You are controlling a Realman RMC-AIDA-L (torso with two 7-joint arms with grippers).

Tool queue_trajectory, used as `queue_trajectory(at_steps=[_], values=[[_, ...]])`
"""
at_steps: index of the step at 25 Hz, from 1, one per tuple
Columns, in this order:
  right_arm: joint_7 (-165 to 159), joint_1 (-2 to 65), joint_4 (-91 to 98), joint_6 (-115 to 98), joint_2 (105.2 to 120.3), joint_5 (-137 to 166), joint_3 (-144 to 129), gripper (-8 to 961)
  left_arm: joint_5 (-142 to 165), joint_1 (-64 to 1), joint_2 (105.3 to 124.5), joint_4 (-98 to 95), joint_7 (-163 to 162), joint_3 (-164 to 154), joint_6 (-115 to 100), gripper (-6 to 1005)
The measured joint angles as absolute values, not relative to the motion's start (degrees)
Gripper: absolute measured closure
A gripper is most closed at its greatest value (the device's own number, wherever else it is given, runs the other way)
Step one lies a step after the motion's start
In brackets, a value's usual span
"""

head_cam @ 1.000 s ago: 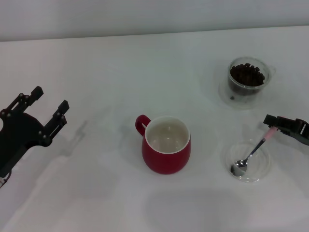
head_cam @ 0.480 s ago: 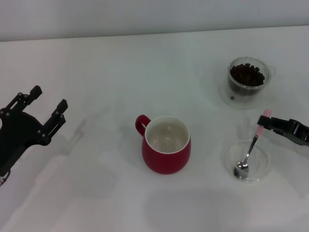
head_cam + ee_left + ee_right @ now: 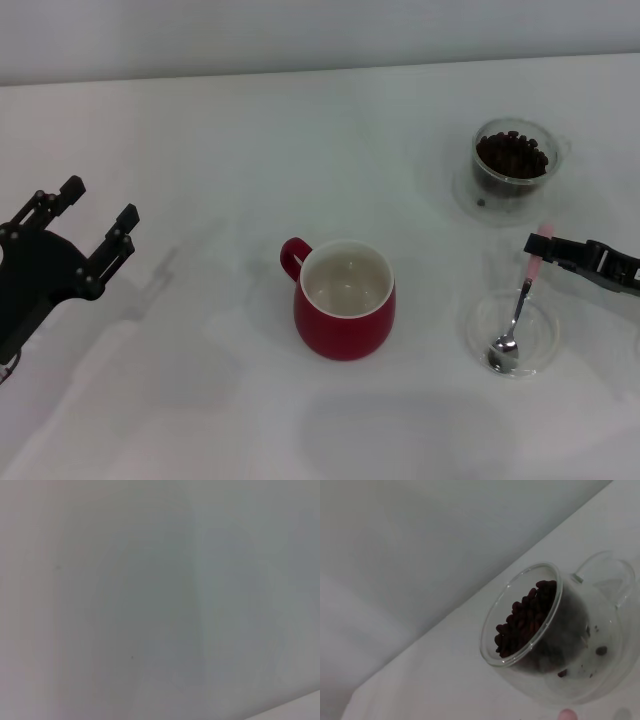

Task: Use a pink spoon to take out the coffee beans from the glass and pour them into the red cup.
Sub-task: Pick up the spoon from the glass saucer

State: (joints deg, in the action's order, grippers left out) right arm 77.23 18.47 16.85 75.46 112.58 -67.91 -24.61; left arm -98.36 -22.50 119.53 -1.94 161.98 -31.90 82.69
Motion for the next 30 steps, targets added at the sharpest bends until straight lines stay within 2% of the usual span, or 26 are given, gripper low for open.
queue_trajectory(at_steps=[13,18,24,30], values=[[77.63,19.35,17.14,73.46,111.88,-67.49,-25.81,667,-98.35,-22.34,119.53,-1.94,161.98,-31.91,83.12,346],[77.57,19.34,17.14,73.08,111.88,-67.68,-25.43,601,-98.35,-22.29,119.55,-1.85,161.98,-31.91,83.28,346],[76.86,19.20,17.11,73.14,111.72,-67.64,-25.40,609,-98.35,-21.99,119.62,-1.79,161.98,-31.90,83.29,347],[76.74,18.85,17.11,73.79,111.71,-67.63,-25.49,674,-98.34,-21.91,119.62,-1.69,161.98,-31.90,83.11,347]])
